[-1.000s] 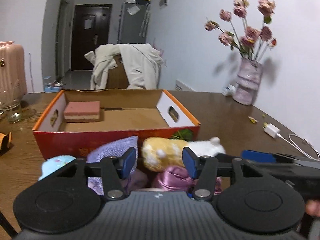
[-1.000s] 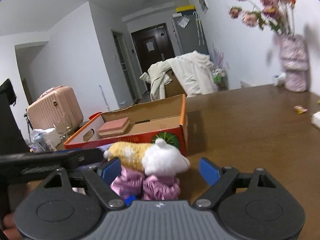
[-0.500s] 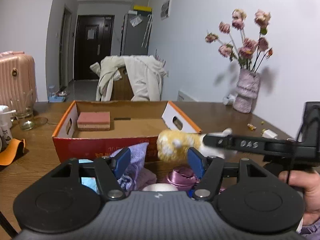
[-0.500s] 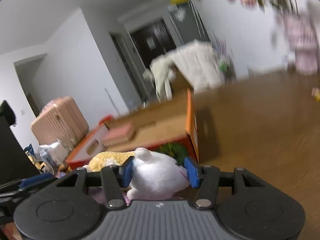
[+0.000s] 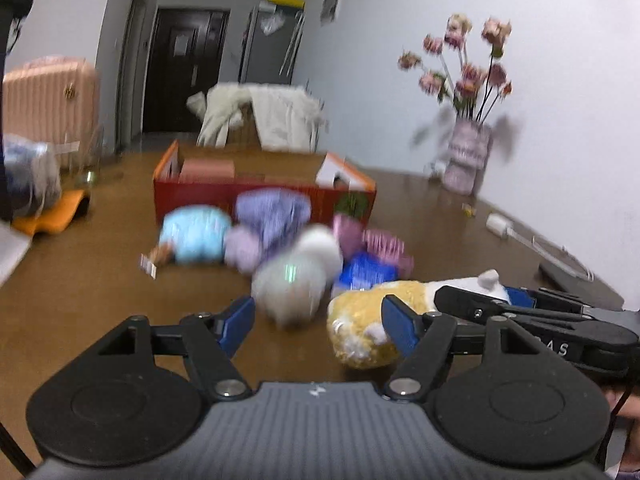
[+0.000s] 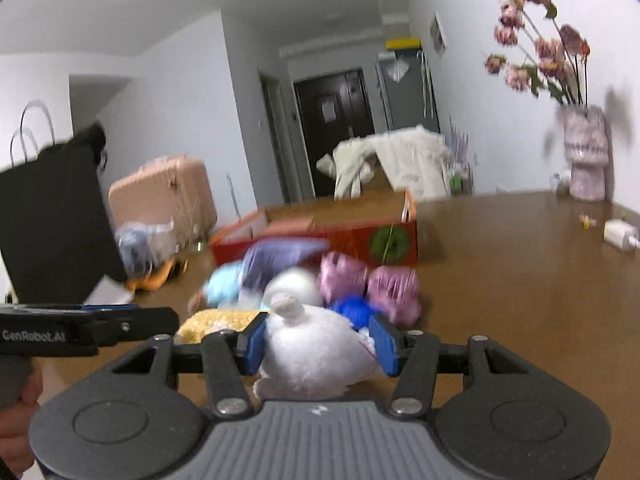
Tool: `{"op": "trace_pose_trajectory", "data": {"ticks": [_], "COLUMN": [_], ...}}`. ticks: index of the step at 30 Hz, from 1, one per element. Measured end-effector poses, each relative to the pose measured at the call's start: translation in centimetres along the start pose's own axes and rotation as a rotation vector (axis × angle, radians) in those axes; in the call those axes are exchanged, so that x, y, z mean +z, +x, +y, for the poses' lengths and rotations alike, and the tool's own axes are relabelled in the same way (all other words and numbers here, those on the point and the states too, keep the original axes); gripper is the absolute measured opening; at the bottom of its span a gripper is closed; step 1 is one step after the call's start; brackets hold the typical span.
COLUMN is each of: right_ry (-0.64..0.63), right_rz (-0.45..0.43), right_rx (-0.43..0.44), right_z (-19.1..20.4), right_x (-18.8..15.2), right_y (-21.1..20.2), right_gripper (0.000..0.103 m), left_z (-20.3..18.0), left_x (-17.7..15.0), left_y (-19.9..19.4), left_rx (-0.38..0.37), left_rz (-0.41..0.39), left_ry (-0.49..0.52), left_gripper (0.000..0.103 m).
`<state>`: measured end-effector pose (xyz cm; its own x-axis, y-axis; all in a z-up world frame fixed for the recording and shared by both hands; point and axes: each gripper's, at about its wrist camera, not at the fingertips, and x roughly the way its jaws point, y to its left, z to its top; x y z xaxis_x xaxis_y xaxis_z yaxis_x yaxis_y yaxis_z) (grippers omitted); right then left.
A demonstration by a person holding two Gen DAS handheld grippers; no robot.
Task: Organize soft objects
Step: 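Grasp the yellow-and-white plush toy with the right gripper, then carry the plush toy into the cardboard box and open the right gripper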
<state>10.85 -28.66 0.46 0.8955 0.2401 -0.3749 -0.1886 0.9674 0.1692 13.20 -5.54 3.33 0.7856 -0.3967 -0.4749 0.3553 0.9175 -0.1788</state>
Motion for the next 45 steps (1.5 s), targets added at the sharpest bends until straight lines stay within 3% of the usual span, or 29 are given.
{"op": "trace_pose_trajectory", "data": {"ticks": [5,7,16,17,19,23,28,33,36,39,45], "right_ry": [-0.065,-0.070,-0.116,-0.116,-0.108,-0.120,-0.102,-0.067,-0.059,-0.053,-0.101], "right_rz": [0.047,0.061,0.124,0.143,0.174,0.173,0.199,0.215,0.205,0.138,0.046], "right_rx": [0.026,0.050,0.045,0.050,0.100,0.129,0.111,0.119,0.116,0.118,0.084], "right_z": [2.4,2.8,2.2,2.0,2.0,2.8,2.8,2.3,2.1,1.4,-1.0], "right_x": [-2.2,-2.4,-2.1,-2.1,-2.2,-2.2,-2.5,-1.8,-0.3,2.7,11.3], "right_y": [-0.5,-1.0,-0.5,-0.3,-0.2,-0.1,1.1,1.6,1.6,1.5,7.4], "right_gripper": [0.059,0.071,0.070,0.069,0.054,0.054,0.052,0.047,0.046,0.046,0.046], "left_z": [0.9,1.3,1.5,1.6,1.9,2.3,2.2,1.9,1.8,2.0,3.0], "left_x": [-2.4,-2.9,-3.2,-3.2,-3.0,-2.5,-2.8,-2.7,-1.3,1.7,11.9], "left_y": [0.7,0.7,0.8,1.0,1.4,1.4,1.6,2.4,2.5,2.7,8.8], "left_rx": [0.015,0.007,-0.080,-0.063,-0.038,-0.032,-0.084,-0.114,-0.129,-0.168,-0.212], "left_rz": [0.054,0.062,0.063,0.062,0.062,0.053,0.069,0.079,0.060,0.003,-0.040], "left_ry": [0.000,-0.008,-0.034,-0.042,-0.063,-0.082,-0.082,-0.069,-0.059,-0.065,-0.019], "left_gripper": [0.072,0.072,0.065,0.059,0.059,0.058,0.058,0.044,0.044,0.044,0.044]}}
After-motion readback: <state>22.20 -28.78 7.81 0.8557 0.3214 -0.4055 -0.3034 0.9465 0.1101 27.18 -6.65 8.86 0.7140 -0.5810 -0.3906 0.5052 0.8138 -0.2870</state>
